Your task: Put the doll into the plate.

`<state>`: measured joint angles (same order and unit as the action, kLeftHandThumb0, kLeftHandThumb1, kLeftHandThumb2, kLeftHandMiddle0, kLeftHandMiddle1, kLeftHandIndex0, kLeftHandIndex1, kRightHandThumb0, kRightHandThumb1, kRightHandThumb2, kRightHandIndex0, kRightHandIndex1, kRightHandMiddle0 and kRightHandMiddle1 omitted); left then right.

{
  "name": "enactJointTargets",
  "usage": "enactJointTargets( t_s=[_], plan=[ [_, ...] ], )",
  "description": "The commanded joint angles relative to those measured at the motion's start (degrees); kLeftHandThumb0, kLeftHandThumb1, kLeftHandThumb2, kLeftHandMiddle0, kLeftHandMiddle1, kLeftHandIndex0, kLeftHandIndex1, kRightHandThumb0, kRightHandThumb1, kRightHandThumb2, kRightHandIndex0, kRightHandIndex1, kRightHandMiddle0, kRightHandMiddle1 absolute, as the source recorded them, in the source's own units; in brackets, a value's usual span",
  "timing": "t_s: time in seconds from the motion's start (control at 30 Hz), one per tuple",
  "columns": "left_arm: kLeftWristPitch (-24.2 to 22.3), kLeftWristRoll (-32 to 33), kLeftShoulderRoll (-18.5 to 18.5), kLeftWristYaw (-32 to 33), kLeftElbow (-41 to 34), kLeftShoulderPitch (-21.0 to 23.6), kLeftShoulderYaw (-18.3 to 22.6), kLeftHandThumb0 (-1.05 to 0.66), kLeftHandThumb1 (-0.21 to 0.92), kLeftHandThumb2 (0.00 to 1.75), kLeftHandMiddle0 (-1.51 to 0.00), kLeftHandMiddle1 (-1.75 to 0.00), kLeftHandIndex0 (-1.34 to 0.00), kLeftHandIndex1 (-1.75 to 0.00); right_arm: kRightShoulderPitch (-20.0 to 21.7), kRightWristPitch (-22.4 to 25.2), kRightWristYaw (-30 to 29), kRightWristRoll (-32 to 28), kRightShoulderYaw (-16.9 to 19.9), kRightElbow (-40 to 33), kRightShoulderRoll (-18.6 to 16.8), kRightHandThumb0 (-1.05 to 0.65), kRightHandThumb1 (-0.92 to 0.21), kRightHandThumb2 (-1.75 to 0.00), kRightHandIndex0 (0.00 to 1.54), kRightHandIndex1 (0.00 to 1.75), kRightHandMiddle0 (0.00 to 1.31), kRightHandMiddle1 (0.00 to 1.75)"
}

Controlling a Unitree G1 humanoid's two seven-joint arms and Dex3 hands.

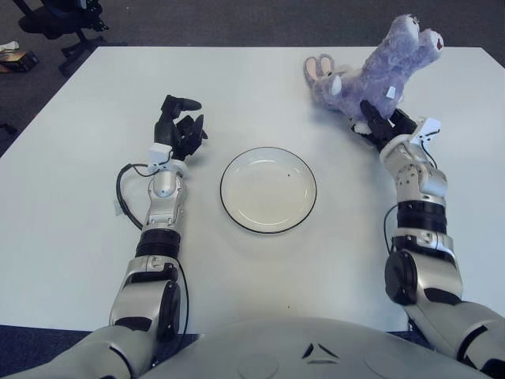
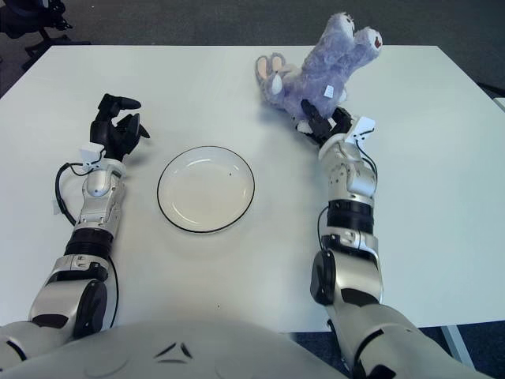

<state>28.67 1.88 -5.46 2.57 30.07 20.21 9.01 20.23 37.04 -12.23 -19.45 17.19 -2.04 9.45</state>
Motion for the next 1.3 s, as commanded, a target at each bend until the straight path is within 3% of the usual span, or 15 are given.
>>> enactJointTargets(
  t_s=[0.0,0.2,0.3,0.43,0.63,0.9,1.27],
  plan=[
    [0.7,-0.2,1.0,-0.1,3.6,-4.5,-0.3,-0.35,0.92,0.33,-0.85,-1.75,-0.40,-1.54,-3.7,3.6,1.1,0.8,-1.4,-6.7,1.2,0.10,-0.89,-0.06,0.84,1.75,0.51,1.75],
    [0.5,-0.1,0.9,-0.2,3.4,-4.6,-0.3,-0.35,0.92,0.33,-0.85,-1.75,-0.40,-1.54,-10.4,7.4,3.9,2.7,-3.3,-18.7,4.5,0.09,-0.90,-0.05,0.84,1.75,0.52,1.75],
    [0.4,-0.1,0.9,-0.2,3.3,-4.6,-0.3,-0.35,0.92,0.33,-0.85,-1.75,-0.40,-1.54,-11.4,8.3,4.6,2.8,-3.0,-20.6,4.7,0.09,-0.90,-0.05,0.84,1.75,0.53,1.75],
    [0.3,-0.1,0.8,-0.3,3.3,-4.5,-0.3,-0.35,0.92,0.33,-0.85,-1.75,-0.40,-1.54,-15.4,3.8,9.2,3.8,-3.2,-24.4,7.3,0.08,-0.90,-0.05,0.84,1.75,0.54,1.75],
    [0.3,-0.1,0.7,-0.3,3.6,-4.3,-0.2,-0.35,0.92,0.33,-0.85,-1.75,-0.40,-1.53,-17.8,-1.9,14.3,4.4,-2.8,-23.7,8.8,0.07,-0.90,-0.04,0.85,1.75,0.55,1.75],
    [0.4,-0.2,0.7,-0.3,3.9,-4.2,-0.3,-0.35,0.92,0.33,-0.85,-1.75,-0.40,-1.53,-18.3,-5.4,17.5,5.0,-2.1,-21.6,9.1,0.06,-0.90,-0.04,0.87,1.75,0.58,1.75],
    [0.5,-0.2,0.8,-0.2,4.5,-3.8,-0.4,-0.35,0.92,0.33,-0.85,-1.75,-0.40,-1.53,-15.4,-7.8,18.4,6.6,-3.4,-17.2,9.0,0.05,-0.89,-0.03,0.88,1.75,0.62,1.75]
  ],
)
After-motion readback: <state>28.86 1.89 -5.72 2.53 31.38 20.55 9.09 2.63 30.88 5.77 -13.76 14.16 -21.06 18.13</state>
